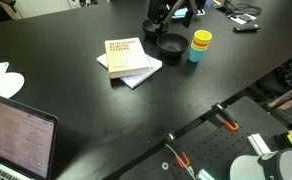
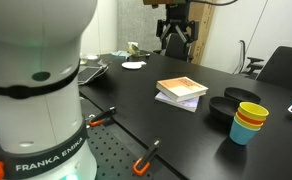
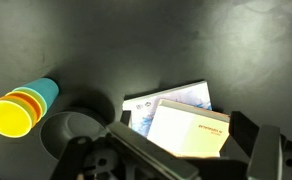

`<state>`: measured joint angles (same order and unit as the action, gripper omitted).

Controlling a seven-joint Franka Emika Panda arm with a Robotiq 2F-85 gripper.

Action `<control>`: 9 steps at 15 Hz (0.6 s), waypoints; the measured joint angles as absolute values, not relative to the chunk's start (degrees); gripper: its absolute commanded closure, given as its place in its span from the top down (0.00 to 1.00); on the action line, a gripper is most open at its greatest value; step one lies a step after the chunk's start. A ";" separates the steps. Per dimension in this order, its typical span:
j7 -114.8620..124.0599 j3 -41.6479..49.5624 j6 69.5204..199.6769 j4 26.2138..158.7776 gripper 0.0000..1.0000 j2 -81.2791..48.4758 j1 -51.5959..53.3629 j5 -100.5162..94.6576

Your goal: Put the furthest black bowl in the closest black bowl

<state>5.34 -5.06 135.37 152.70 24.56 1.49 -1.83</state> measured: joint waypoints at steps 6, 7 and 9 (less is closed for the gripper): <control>2.55 -3.32 142.77 148.19 1.00 15.11 2.32 0.74; 2.43 -3.18 144.66 146.01 1.00 11.83 2.25 0.61; 2.59 -3.09 146.69 140.48 1.00 4.70 1.75 -1.33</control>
<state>2.59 -3.09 146.69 140.48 4.70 1.75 -1.33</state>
